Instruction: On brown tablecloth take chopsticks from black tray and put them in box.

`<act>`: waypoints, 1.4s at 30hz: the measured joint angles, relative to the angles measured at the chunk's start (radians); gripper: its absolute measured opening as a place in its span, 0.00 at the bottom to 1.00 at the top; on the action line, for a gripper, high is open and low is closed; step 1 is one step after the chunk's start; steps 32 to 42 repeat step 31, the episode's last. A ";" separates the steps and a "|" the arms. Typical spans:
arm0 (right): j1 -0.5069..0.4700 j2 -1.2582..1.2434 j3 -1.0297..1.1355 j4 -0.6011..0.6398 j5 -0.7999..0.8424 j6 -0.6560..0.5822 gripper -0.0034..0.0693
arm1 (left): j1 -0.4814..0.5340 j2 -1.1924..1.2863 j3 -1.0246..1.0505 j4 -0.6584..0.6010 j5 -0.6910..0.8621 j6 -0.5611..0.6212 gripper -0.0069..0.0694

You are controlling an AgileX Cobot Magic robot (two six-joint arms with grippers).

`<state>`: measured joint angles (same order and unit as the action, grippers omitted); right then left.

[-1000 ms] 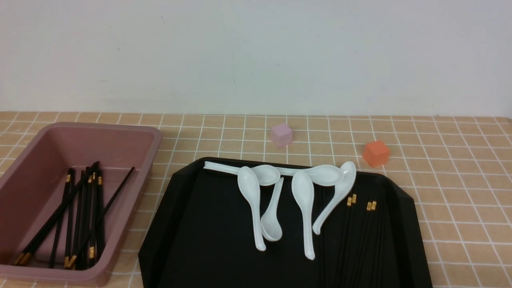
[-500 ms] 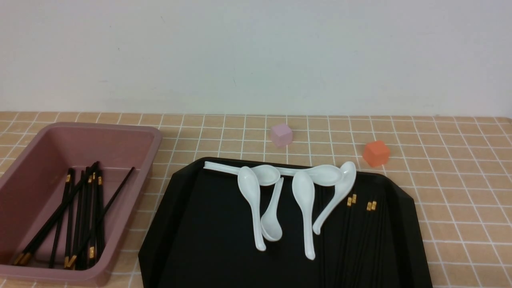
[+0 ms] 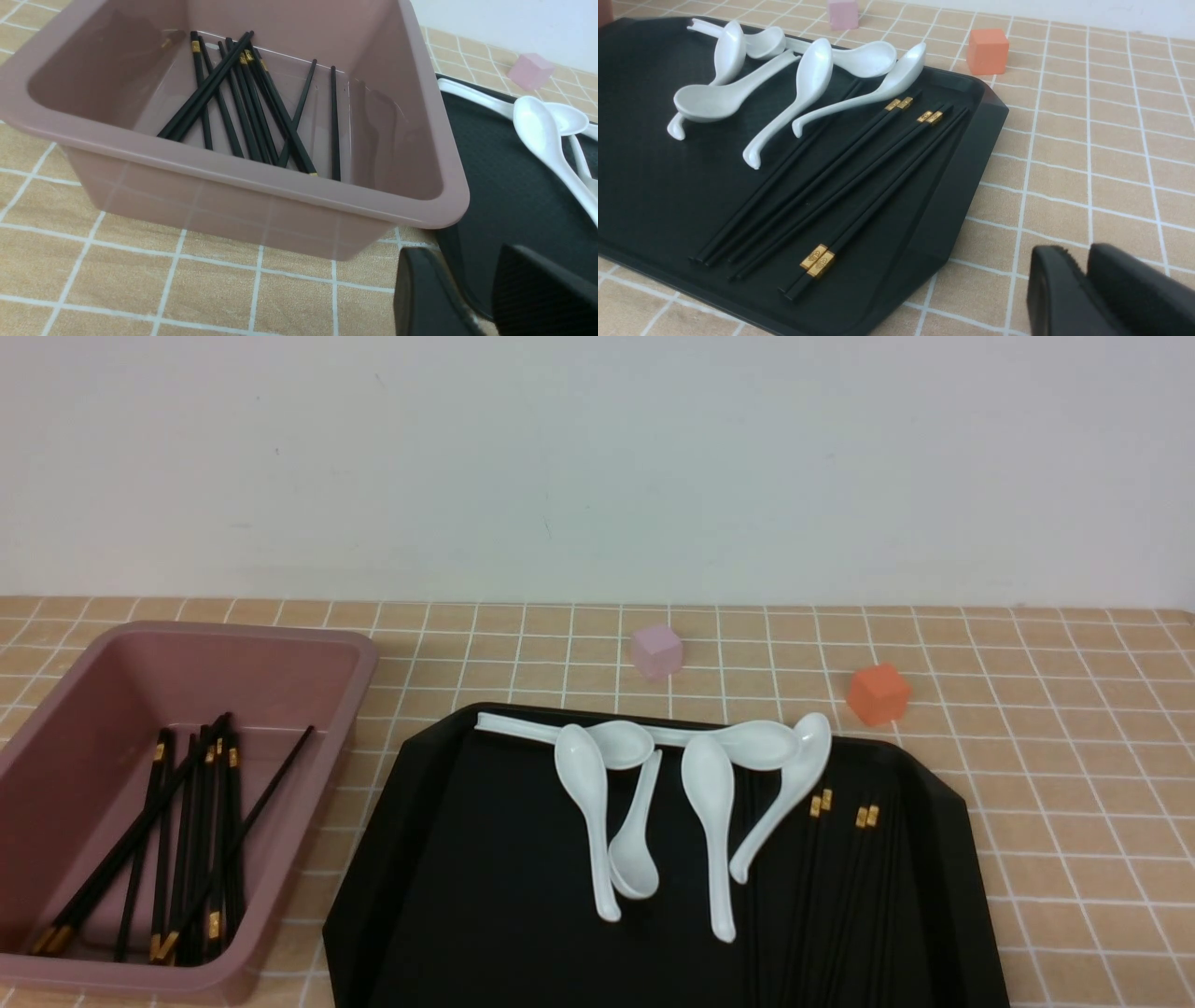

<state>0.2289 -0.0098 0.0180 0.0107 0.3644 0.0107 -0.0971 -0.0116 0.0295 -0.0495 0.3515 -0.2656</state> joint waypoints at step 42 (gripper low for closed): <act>0.000 0.000 0.000 0.000 0.000 0.000 0.27 | 0.000 0.000 0.000 0.000 0.000 0.000 0.40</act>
